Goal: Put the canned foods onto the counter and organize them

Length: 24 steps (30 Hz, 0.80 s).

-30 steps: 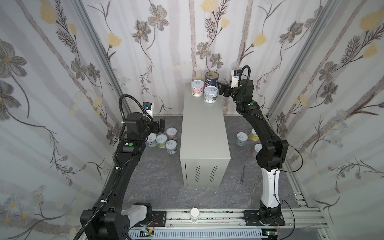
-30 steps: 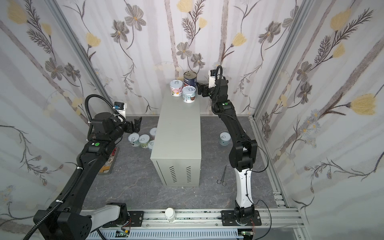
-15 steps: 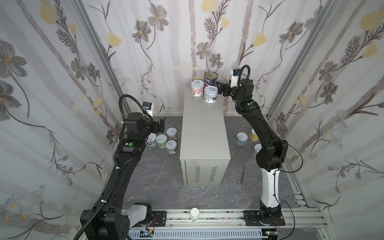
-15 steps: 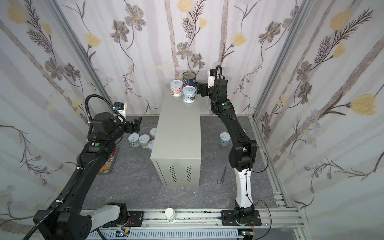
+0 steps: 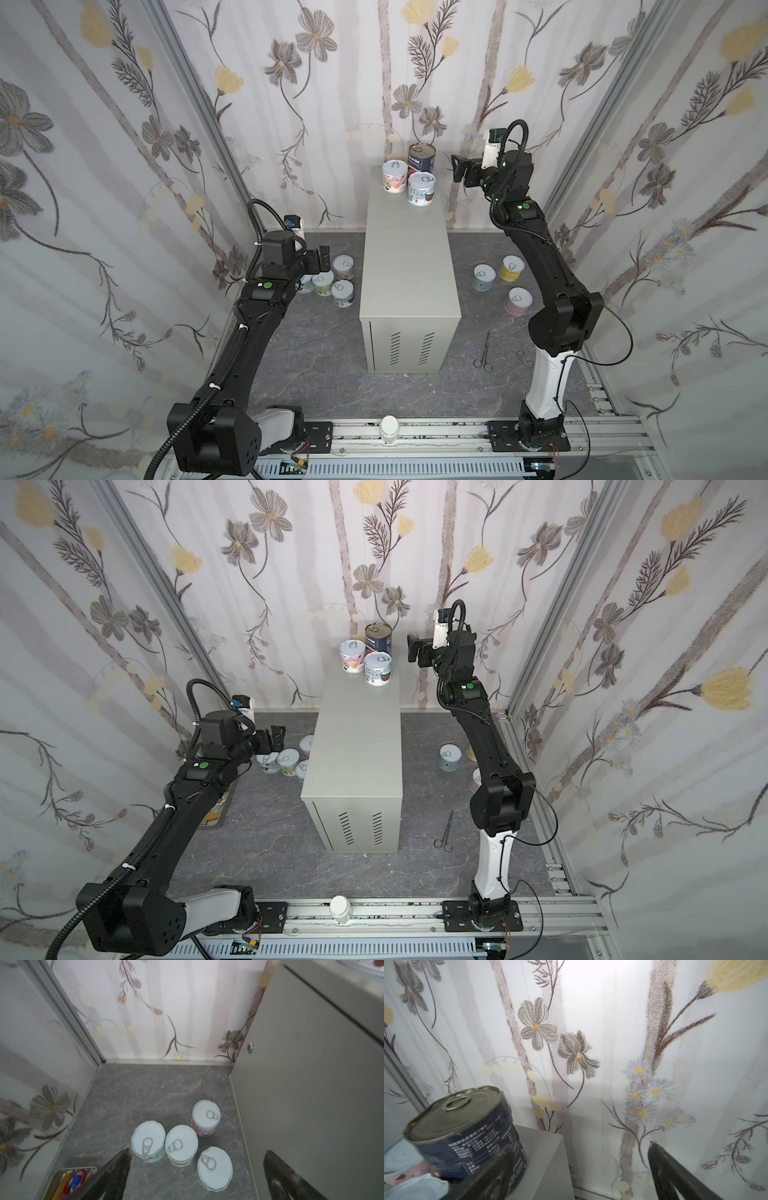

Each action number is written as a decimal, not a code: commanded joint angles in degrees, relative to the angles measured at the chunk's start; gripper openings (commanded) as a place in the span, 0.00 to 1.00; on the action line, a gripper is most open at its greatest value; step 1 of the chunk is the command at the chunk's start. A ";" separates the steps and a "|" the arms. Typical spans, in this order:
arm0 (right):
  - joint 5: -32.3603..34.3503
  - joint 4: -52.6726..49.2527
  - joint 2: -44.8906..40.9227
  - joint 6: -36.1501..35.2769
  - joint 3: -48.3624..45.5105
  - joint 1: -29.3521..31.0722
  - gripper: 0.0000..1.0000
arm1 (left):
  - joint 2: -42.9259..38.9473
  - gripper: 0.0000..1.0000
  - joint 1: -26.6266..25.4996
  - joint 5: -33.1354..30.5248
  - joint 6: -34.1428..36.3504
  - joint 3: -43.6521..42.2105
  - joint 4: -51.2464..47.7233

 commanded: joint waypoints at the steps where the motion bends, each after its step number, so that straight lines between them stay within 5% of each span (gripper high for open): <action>1: 1.58 0.16 -3.39 -1.10 -3.64 -0.27 1.00 | 0.59 1.00 -1.33 -1.07 -8.76 -3.19 -2.94; 15: 5.32 6.63 -19.34 0.62 -30.76 -0.88 1.00 | 8.97 1.00 -6.94 -0.66 -24.22 -12.25 2.64; 24: 1.71 7.96 -19.35 2.91 -34.28 -0.98 1.00 | 15.73 1.00 -7.49 0.40 -26.69 -10.92 5.13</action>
